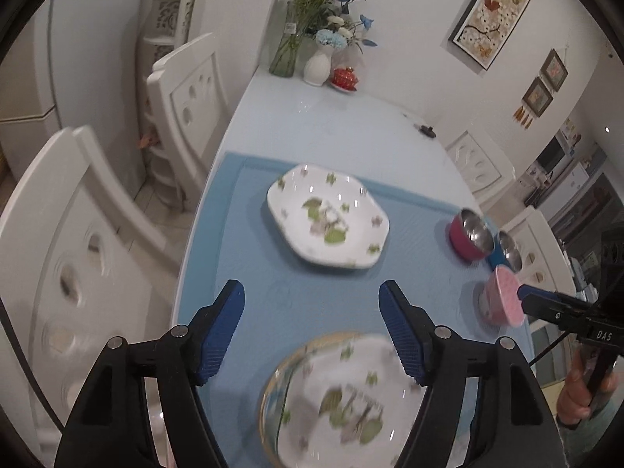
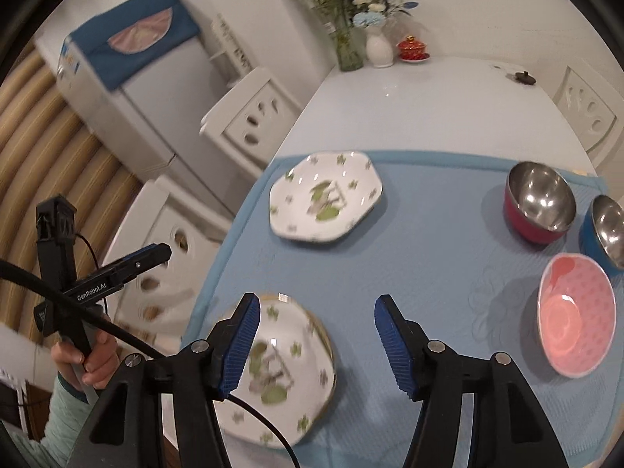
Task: Organize plates and bowls
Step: 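Open the right gripper and move it to the second tree-print plate, then close the right gripper on the rim of the second tree-print plate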
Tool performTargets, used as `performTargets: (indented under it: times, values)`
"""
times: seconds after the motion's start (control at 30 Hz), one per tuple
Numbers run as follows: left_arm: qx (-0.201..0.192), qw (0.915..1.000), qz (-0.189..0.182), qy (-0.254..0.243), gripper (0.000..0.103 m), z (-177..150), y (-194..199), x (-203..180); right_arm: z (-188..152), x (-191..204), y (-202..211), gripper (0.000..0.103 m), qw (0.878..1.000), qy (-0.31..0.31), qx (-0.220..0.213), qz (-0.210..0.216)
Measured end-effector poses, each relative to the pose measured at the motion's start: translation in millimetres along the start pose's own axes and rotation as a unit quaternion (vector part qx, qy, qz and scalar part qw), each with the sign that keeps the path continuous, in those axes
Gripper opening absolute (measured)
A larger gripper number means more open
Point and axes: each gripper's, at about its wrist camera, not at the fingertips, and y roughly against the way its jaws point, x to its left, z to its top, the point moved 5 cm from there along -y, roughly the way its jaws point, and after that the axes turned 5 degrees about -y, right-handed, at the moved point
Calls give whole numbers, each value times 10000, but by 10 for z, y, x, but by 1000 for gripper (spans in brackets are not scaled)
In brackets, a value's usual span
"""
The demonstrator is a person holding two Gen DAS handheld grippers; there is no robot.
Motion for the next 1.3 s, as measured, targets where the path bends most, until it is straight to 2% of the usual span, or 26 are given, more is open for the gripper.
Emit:
performTargets:
  times: [0.13,0.3,0.67,0.9,1.13,1.2,1.3]
  values:
    - [16,10000,-90,-26,70,304,-274,10,298,-88,-229,59,9997,-237,-31,37]
    - [296,9995,-118,-38,70,519,-784,110,563,-263,-689,59,9988,-436,127,-208]
    - [847,9963,-110,113,70,667,-1729,382,888,-746,-1530,59,9922,-1073,510,-371]
    - [920,9955,-19,243,68,684,-2078,546,972,-904,-1978,59,9906,-1127,566,-524]
    - [1069,9939,-143,246,63,658,-2281,563,1013,-910,-2245,49,9911,-1079,654,-424]
    - [1138,9929,-199,282,56,636,-2336,560,1013,-881,-2309,48,9917,-1029,679,-378]
    - [1095,9936,-224,162,48,609,-2347,532,997,-854,-2399,37,9921,-971,741,-300]
